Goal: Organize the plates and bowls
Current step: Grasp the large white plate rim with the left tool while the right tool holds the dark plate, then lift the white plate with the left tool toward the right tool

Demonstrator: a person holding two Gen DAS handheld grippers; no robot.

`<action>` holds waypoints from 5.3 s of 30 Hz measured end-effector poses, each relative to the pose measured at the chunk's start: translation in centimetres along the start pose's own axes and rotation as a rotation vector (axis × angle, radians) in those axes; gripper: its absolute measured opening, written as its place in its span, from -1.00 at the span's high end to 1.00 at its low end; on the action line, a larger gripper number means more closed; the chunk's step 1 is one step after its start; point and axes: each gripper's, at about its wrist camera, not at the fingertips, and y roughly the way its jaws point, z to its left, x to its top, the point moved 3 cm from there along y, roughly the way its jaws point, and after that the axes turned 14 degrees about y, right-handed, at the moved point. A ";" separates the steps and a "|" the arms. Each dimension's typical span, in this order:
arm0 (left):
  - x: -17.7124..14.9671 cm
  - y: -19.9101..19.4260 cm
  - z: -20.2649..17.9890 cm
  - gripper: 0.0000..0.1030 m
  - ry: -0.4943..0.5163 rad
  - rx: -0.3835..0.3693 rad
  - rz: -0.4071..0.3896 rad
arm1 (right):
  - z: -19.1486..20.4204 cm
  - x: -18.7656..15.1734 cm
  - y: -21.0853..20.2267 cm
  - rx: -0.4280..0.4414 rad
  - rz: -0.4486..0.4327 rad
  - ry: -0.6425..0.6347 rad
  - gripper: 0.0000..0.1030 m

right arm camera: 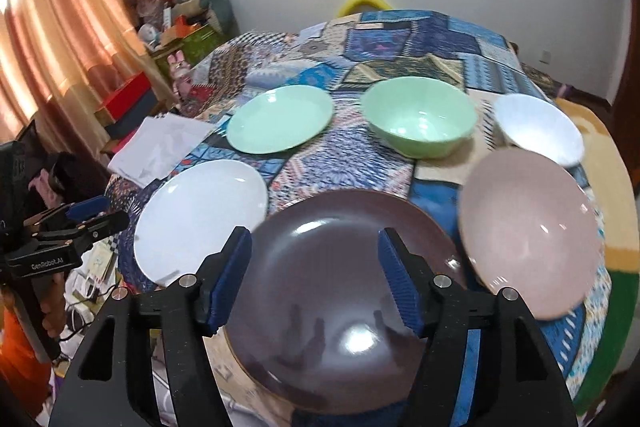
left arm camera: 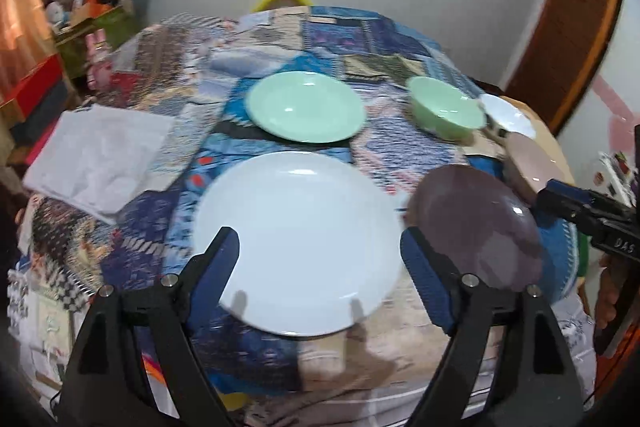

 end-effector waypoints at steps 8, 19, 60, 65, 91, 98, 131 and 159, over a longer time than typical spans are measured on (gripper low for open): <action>-2.8 1.3 4.1 -0.61 -0.087 0.024 0.062 | 2.8 0.7 4.4 0.013 0.081 -0.070 -0.21; -6.1 4.0 7.1 -0.53 -0.206 -0.020 0.123 | 4.9 1.3 9.9 0.001 0.239 -0.172 -0.07; -6.3 6.3 6.5 0.33 -0.277 -0.102 0.174 | 7.3 0.9 15.7 0.045 0.443 -0.213 0.40; -6.5 5.6 7.1 0.33 -0.320 -0.087 0.151 | 7.6 1.2 14.6 0.071 0.408 -0.198 0.42; -1.8 0.1 3.5 0.33 -0.197 -0.054 0.017 | 4.1 2.8 4.9 0.082 0.180 -0.118 0.42; -0.5 -0.6 1.0 0.33 -0.143 -0.074 -0.006 | 1.5 2.4 2.6 0.062 0.139 -0.065 0.42; 0.7 5.3 -8.0 0.33 0.000 -0.170 0.145 | -8.3 -1.6 1.0 0.017 0.142 0.146 0.42; 1.4 10.0 -10.0 0.22 0.024 -0.216 0.223 | -10.1 -2.2 0.1 -0.011 0.149 0.192 0.38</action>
